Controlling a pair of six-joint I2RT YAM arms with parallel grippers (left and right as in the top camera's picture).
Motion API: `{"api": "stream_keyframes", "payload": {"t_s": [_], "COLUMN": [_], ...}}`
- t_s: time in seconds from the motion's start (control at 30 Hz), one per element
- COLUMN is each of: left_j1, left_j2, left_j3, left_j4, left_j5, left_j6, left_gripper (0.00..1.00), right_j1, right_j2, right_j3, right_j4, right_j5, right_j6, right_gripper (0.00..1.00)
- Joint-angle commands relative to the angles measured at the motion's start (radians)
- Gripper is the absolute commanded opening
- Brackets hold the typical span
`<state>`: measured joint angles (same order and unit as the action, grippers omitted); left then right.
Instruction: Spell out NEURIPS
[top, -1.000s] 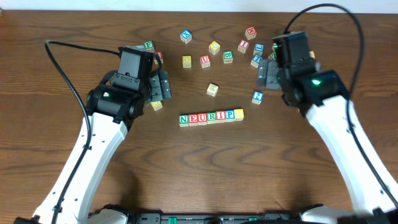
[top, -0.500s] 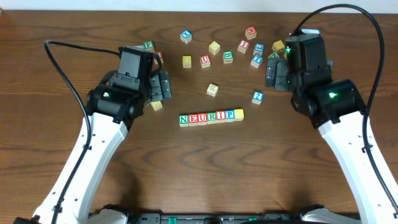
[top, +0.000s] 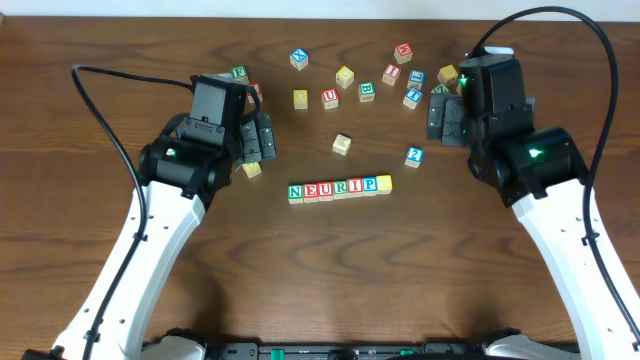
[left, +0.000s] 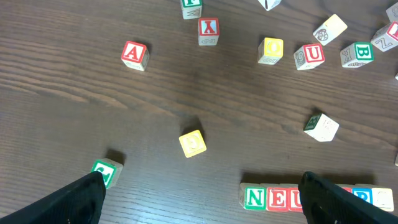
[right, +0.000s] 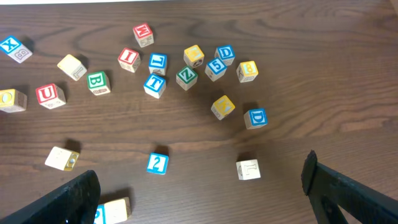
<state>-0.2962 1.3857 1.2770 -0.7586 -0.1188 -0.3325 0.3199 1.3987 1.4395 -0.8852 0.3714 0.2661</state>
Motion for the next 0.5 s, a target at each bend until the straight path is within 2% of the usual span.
{"api": "stream_keyframes", "payload": {"t_s": [0.0, 0.27, 0.47], "left_j1": [0.004, 0.004, -0.006], "left_j2": [-0.006, -0.008, -0.074], "left_j3": [0.023, 0.015, -0.11], "left_j4": [-0.004, -0.04, 0.116], "left_j5": [-0.014, -0.013, -0.013], "left_j6": [0.01, 0.01, 0.014], "left_gripper": [0.97, 0.98, 0.98], "right_j1": [-0.006, -0.006, -0.006], "right_j2": [-0.004, -0.004, -0.004], "right_j3": [0.012, 0.012, 0.012], "right_j4": [-0.001, -0.001, -0.001], "right_j5": [0.015, 0.015, 0.015], "right_j6": [-0.013, -0.013, -0.013], "right_gripper": [0.99, 0.99, 0.99]}}
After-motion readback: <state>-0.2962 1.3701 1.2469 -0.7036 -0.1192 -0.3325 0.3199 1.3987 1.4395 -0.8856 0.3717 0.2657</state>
